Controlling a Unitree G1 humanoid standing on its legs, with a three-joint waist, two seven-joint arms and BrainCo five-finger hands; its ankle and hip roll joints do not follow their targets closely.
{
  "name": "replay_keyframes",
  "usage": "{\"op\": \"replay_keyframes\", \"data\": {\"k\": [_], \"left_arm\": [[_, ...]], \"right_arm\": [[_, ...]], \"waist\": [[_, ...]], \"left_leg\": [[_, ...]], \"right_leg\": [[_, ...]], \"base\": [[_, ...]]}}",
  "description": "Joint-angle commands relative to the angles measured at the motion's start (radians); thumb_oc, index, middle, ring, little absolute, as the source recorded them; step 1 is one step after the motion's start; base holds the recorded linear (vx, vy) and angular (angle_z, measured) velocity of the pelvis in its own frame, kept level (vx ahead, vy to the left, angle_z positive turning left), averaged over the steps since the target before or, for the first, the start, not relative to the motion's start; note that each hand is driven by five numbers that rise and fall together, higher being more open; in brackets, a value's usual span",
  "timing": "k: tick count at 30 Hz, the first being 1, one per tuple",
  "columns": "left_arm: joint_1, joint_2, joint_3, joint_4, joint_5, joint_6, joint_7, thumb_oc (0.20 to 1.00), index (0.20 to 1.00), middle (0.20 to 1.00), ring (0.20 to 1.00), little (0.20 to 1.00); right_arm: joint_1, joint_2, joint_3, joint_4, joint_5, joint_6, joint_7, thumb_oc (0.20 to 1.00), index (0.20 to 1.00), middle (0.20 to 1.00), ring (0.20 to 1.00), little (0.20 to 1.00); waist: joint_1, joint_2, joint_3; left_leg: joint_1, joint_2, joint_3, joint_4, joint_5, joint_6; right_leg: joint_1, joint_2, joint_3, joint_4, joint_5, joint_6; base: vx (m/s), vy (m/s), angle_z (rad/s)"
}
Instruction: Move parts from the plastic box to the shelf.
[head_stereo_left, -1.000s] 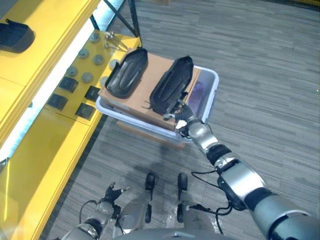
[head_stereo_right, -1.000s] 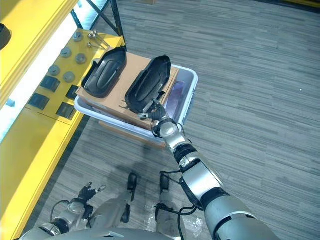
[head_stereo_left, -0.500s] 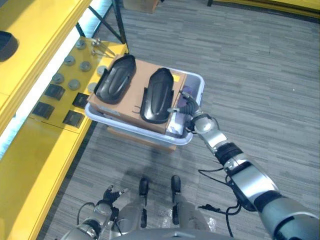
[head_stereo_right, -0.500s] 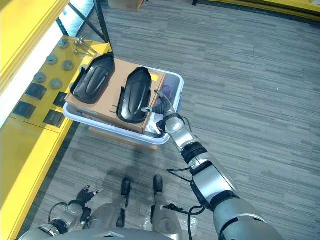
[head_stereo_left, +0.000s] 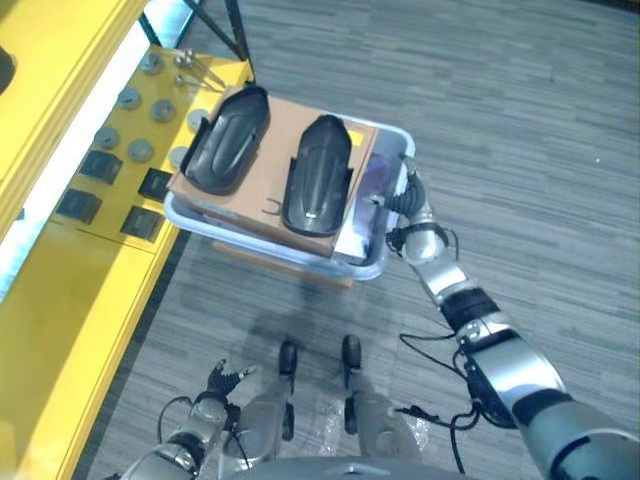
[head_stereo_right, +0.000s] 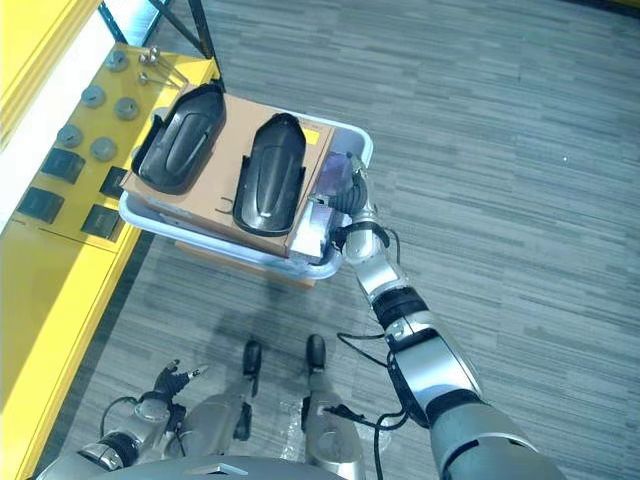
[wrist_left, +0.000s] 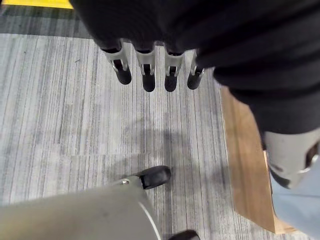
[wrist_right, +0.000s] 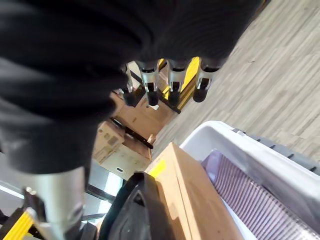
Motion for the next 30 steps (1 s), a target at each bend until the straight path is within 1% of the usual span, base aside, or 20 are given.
{"op": "replay_keyframes", "data": {"k": [1,3,5,6,11,12,13,15,18,20,24,27,28,29,30], "left_arm": [[-0.032,-0.007,-0.043,0.073,-0.003,-0.006,0.036,1.000,1.000,1.000,1.000,1.000],[-0.036,-0.004,-0.051,0.075,-0.008,-0.005,0.039,1.000,1.000,1.000,1.000,1.000],[-0.037,0.001,-0.051,0.075,-0.010,-0.006,0.041,1.000,1.000,1.000,1.000,1.000],[-0.044,0.003,-0.055,0.076,-0.014,-0.007,0.043,1.000,1.000,1.000,1.000,1.000],[-0.056,0.011,-0.058,0.081,-0.024,-0.009,0.052,1.000,1.000,1.000,1.000,1.000],[-0.060,0.014,-0.060,0.083,-0.034,-0.011,0.057,1.000,1.000,1.000,1.000,1.000],[-0.060,0.014,-0.059,0.083,-0.034,-0.011,0.057,1.000,1.000,1.000,1.000,1.000],[-0.071,0.022,-0.067,0.083,-0.049,-0.010,0.056,1.000,1.000,1.000,1.000,1.000],[-0.073,0.024,-0.068,0.083,-0.054,-0.010,0.055,1.000,1.000,1.000,1.000,1.000],[-0.079,0.026,-0.075,0.085,-0.062,-0.009,0.057,1.000,1.000,1.000,1.000,1.000],[-0.085,0.024,-0.097,0.079,-0.076,-0.004,0.051,1.000,1.000,1.000,1.000,1.000],[-0.084,0.021,-0.103,0.079,-0.073,-0.002,0.047,1.000,1.000,1.000,1.000,1.000],[-0.083,0.020,-0.106,0.078,-0.072,0.000,0.043,1.000,1.000,1.000,1.000,1.000],[-0.083,0.020,-0.106,0.078,-0.072,0.000,0.043,1.000,1.000,1.000,1.000,1.000],[-0.082,0.019,-0.107,0.075,-0.064,0.000,0.037,1.000,1.000,1.000,1.000,1.000]], "right_arm": [[-0.100,-0.001,0.023,0.034,-0.010,-0.010,-0.052,1.000,1.000,1.000,1.000,1.000],[-0.142,0.004,0.040,0.097,-0.002,0.000,-0.049,1.000,1.000,1.000,1.000,1.000],[-0.159,0.002,0.043,0.112,-0.002,0.002,-0.051,1.000,1.000,1.000,1.000,1.000],[-0.188,0.004,0.047,0.160,0.002,0.009,-0.058,1.000,1.000,1.000,1.000,1.000],[-0.239,0.029,0.067,0.251,0.000,0.023,-0.060,1.000,1.000,1.000,1.000,1.000],[-0.274,0.049,0.084,0.321,-0.011,0.044,-0.052,1.000,1.000,1.000,1.000,1.000],[-0.276,0.050,0.085,0.323,-0.011,0.043,-0.052,1.000,1.000,1.000,1.000,1.000],[-0.343,0.086,0.122,0.441,-0.030,0.070,-0.028,1.000,1.000,1.000,1.000,1.000],[-0.354,0.090,0.129,0.466,-0.033,0.075,-0.026,1.000,1.000,1.000,1.000,1.000],[-0.381,0.111,0.141,0.523,-0.039,0.088,-0.018,1.000,1.000,1.000,1.000,1.000],[-0.411,0.123,0.154,0.632,-0.063,0.128,-0.004,1.000,1.000,1.000,1.000,1.000],[-0.409,0.127,0.155,0.655,-0.066,0.133,0.007,1.000,1.000,1.000,1.000,1.000],[-0.411,0.123,0.157,0.669,-0.056,0.131,0.033,0.589,0.589,0.589,0.589,0.589],[-0.411,0.123,0.157,0.669,-0.056,0.131,0.033,0.213,0.213,0.213,0.213,0.213],[-0.414,0.114,0.164,0.690,-0.053,0.128,0.066,0.200,0.200,0.200,0.200,0.200]], "waist": [[0.034,-0.002,-0.040],[0.044,-0.005,-0.038],[0.047,-0.006,-0.037],[0.055,-0.007,-0.035],[0.065,-0.017,-0.026],[0.072,-0.025,-0.022],[0.071,-0.025,-0.021],[0.083,-0.042,-0.015],[0.086,-0.045,-0.013],[0.095,-0.052,-0.005],[0.113,-0.048,0.004],[0.119,-0.046,0.003],[0.125,-0.042,0.000],[0.125,-0.042,0.000],[0.130,-0.036,-0.004]], "left_leg": [[-0.019,0.055,0.018,-0.001,-0.017,-0.068],[-0.025,0.051,0.012,-0.001,-0.017,-0.066],[-0.027,0.049,0.010,-0.001,-0.017,-0.065],[-0.031,0.047,0.006,-0.001,-0.015,-0.065],[-0.035,0.044,-0.002,-0.001,-0.015,-0.063],[-0.038,0.044,-0.004,-0.001,-0.013,-0.063],[-0.037,0.044,-0.005,-0.001,-0.013,-0.063],[-0.048,0.044,-0.015,-0.001,-0.009,-0.064],[-0.050,0.045,-0.017,-0.001,-0.008,-0.064],[-0.057,0.044,-0.022,-0.001,-0.005,-0.066],[-0.068,0.041,-0.037,-0.001,0.000,-0.068],[-0.071,0.039,-0.041,-0.001,0.001,-0.068],[-0.072,0.036,-0.047,-0.001,0.001,-0.068],[-0.072,0.036,-0.047,-0.001,0.001,-0.068],[-0.073,0.034,-0.055,-0.001,0.001,-0.069]], "right_leg": [[0.069,-0.060,0.023,0.066,-0.152,0.070],[0.067,-0.065,0.017,0.068,-0.152,0.072],[0.066,-0.066,0.016,0.069,-0.152,0.073],[0.065,-0.068,0.012,0.068,-0.151,0.074],[0.063,-0.070,0.006,0.069,-0.148,0.075],[0.065,-0.070,0.002,0.068,-0.146,0.075],[0.065,-0.070,0.002,0.068,-0.146,0.075],[0.059,-0.067,-0.005,0.068,-0.145,0.073],[0.059,-0.066,-0.006,0.069,-0.146,0.073],[0.057,-0.066,-0.013,0.071,-0.144,0.072],[0.056,-0.069,-0.026,0.066,-0.142,0.073],[0.056,-0.071,-0.030,0.065,-0.142,0.073],[0.058,-0.073,-0.033,0.061,-0.142,0.074],[0.058,-0.073,-0.034,0.061,-0.142,0.074],[0.063,-0.076,-0.041,0.059,-0.146,0.073]], "base": [[0.03,0.036,0.07],[0.03,0.036,0.09],[0.02,0.024,0.09],[0.02,0.025,0.13],[0.02,0.014,0.11],[0.01,0.001,0.06],[0.01,0.003,0.08],[0.02,-0.003,0.10],[0.01,-0.004,0.05],[0.01,-0.018,0.05],[0.02,0.002,0.17],[0.01,0.003,0.08],[0.00,0.000,0.00],[0.00,0.000,0.00],[0.00,0.000,0.00]]}}
